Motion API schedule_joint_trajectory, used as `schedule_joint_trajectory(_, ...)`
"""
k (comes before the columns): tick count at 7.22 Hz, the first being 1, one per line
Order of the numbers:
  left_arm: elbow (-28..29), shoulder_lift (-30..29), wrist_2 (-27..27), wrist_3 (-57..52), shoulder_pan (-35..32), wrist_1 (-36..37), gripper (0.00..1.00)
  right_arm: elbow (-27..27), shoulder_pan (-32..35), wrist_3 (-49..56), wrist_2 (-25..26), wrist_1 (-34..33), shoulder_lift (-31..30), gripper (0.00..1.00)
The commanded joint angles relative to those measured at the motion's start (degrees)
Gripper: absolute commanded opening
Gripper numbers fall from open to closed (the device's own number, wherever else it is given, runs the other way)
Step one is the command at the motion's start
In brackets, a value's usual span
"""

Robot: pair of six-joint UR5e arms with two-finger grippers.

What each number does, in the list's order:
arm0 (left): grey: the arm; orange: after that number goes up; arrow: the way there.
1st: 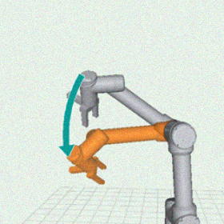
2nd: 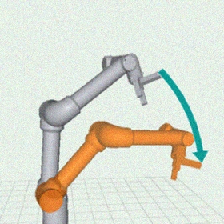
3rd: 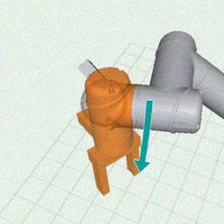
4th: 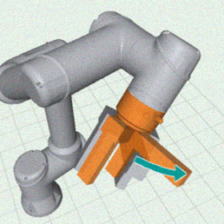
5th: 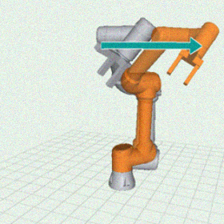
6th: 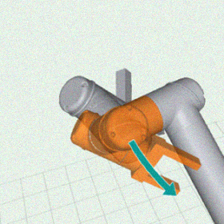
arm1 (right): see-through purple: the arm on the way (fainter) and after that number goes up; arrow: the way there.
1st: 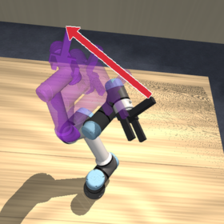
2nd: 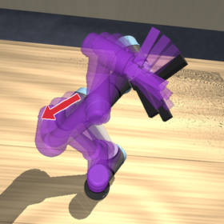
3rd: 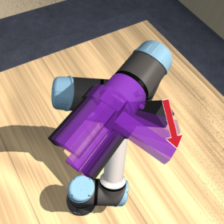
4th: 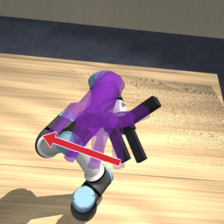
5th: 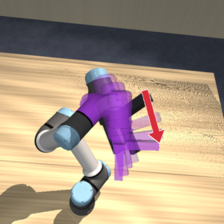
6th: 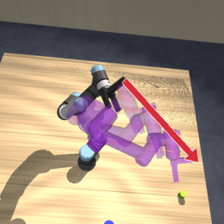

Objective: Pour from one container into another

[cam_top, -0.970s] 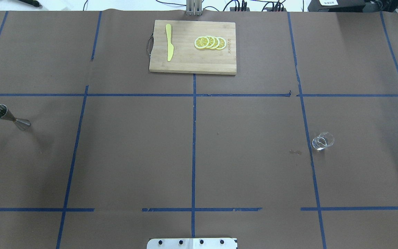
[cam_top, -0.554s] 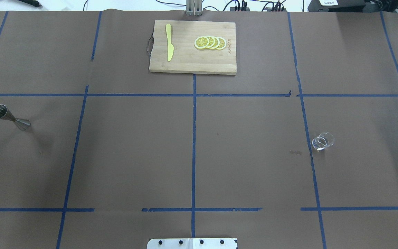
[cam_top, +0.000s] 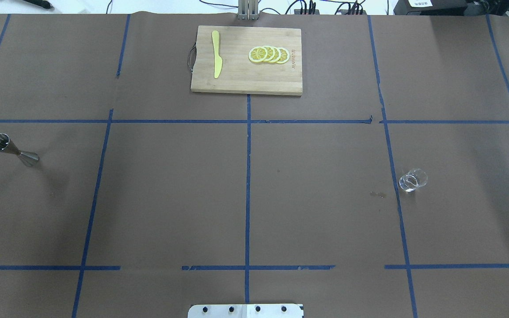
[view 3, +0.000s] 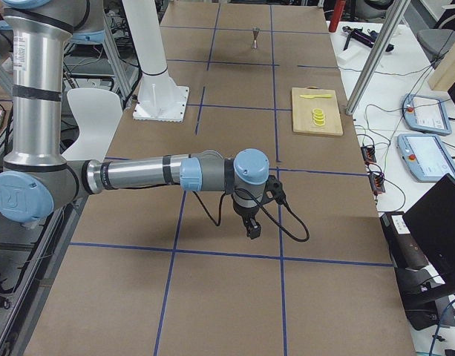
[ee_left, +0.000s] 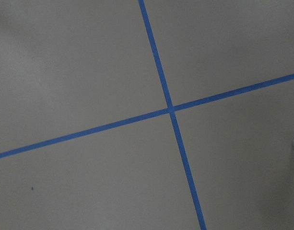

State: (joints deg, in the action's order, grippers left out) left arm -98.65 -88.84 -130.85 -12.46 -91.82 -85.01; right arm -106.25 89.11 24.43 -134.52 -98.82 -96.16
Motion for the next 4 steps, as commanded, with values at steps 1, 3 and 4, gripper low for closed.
schedule_joint_trajectory(1, 0.3, 0.6, -2.7, 0.1, 0.1, -0.1, 1.00, -1.0, 0.3, 0.5, 3.6, -0.6, 0.0, 1.00)
schedule_joint_trajectory(3, 0.2, 1.3, -3.6, 0.0, 0.2, -0.1, 1.00, -0.7, 0.0, -0.1, 3.6, -0.5, -0.2, 1.00)
schedule_joint_trajectory(4, 0.2, 1.3, -3.7, 0.1, 0.2, -0.1, 1.00, -0.7, -0.2, -0.1, 3.6, -0.5, -0.2, 1.00)
